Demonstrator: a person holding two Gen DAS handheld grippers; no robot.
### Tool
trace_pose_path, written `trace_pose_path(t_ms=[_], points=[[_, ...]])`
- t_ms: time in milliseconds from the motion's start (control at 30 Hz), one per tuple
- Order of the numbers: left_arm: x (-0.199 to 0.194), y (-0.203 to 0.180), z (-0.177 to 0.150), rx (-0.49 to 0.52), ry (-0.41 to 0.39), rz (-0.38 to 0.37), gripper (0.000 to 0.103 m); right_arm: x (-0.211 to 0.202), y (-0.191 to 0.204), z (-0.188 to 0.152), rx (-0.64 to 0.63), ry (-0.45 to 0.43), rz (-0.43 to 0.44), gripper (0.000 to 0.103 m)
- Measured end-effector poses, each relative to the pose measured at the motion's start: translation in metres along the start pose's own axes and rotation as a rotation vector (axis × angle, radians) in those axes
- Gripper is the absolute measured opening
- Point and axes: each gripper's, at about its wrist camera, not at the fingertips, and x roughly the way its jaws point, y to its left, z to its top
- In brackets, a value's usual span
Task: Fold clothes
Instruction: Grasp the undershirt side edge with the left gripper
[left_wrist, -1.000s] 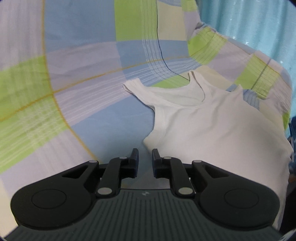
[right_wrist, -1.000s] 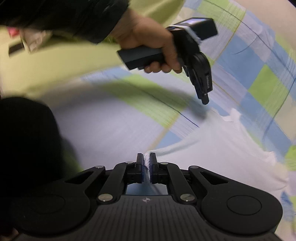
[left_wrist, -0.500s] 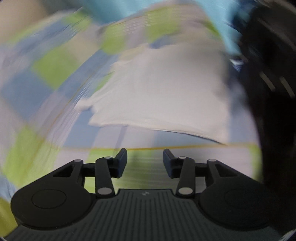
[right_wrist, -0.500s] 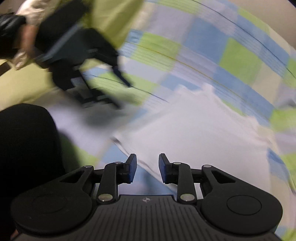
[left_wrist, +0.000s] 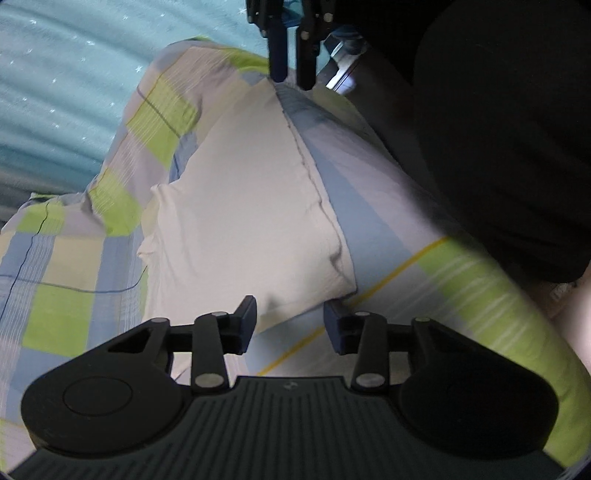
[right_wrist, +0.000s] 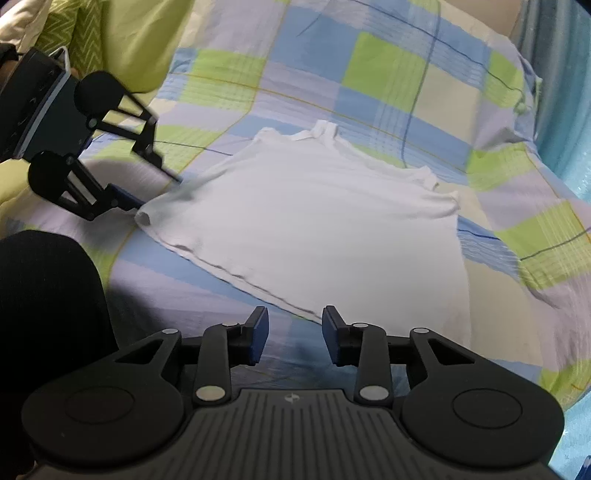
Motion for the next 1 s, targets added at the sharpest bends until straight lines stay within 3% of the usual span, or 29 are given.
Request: trace_pose_path(t_ms=[167,300,367,500,667,900,1000], points=[[0.004,-0.001,0.012,-0.028,-0.017,-0.026,0.005,0.007,-0.004,-0.006,-0.035,-0.006,0.004,0.044],[-0.007,0.036,0.013,-0.304,-0.057,-0.023,0.004,0.023,0.012,-0.002,-0.142,-0.040,0.020,0.047],[-0.016,0.054,0.009,-0.416,-0.081,-0.006,0.004,0.031,0.028,0.005,-0.203,-0.092,0.011,0.058],[-0.030,0.081,0.006,-0.550,-0.110,0.013,0.004,0.054,0.057,0.018,-0.316,-0.166,0.048,0.059],[-0.039,0.088,0.007,-0.587,-0.110,0.005,0.004,0.076,0.040,0.012,-0.394,-0.128,-0.022,0.031],[-0.042,0.092,-0.006,-0.700,-0.120,0.014,0.003,0.056,-0.048,-0.042,-0.586,0.010,-0.226,0.028],[-0.042,0.096,-0.010,-0.753,-0.121,0.030,0.003,0.052,-0.074,-0.060,-0.680,0.041,-0.267,0.028]])
